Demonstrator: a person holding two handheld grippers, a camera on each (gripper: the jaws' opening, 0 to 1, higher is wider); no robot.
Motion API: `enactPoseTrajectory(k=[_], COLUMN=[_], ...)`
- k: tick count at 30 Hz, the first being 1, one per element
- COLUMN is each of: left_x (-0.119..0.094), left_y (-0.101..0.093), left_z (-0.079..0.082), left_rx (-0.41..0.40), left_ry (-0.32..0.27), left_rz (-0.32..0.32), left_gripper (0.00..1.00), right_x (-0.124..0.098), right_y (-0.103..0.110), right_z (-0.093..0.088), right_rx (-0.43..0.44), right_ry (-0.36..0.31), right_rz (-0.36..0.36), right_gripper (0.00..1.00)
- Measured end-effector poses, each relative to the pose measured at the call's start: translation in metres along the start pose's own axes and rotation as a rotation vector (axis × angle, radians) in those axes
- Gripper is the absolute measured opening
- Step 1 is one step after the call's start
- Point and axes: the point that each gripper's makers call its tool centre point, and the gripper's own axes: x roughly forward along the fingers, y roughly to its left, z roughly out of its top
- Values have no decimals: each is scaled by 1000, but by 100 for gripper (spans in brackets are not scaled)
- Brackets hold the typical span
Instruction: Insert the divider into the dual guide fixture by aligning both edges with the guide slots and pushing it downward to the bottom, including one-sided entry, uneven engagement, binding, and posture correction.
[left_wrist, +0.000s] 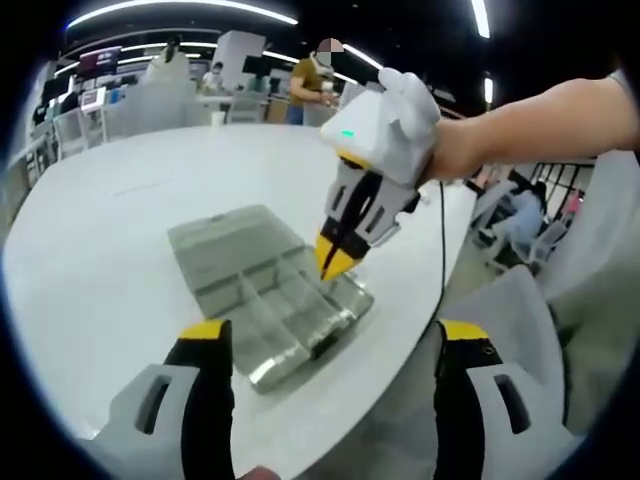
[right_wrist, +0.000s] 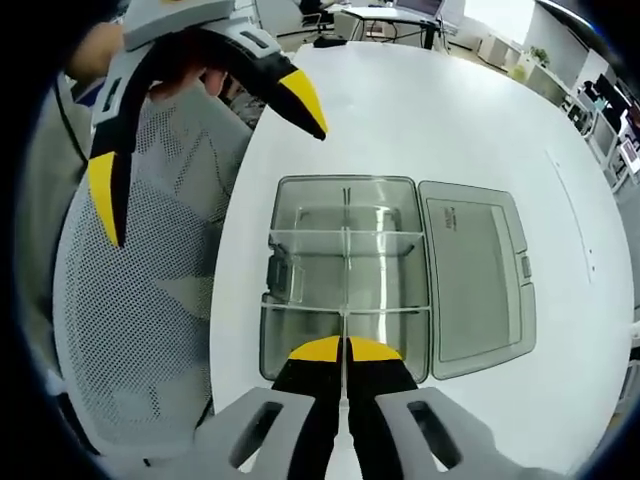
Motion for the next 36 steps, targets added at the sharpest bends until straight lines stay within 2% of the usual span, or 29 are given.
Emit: enactPoseTrajectory(k=[15, 21, 36], left_x=[0, 1, 1], left_y=[3, 3, 5], left_z=[-4, -5, -4], left_rx=[-15, -19, -21], left_ry=[11, 15, 15], left_rz=[8, 9, 11], left_gripper=[81, 81, 81], right_x=[13, 12, 14], right_y=[-1, -3, 0], right_z=[-6, -6, -5], right_rx=[9, 18, 5], right_ry=[-8, -22, -7], right_rz=[10, 14, 9], right_gripper=[0, 0, 0])
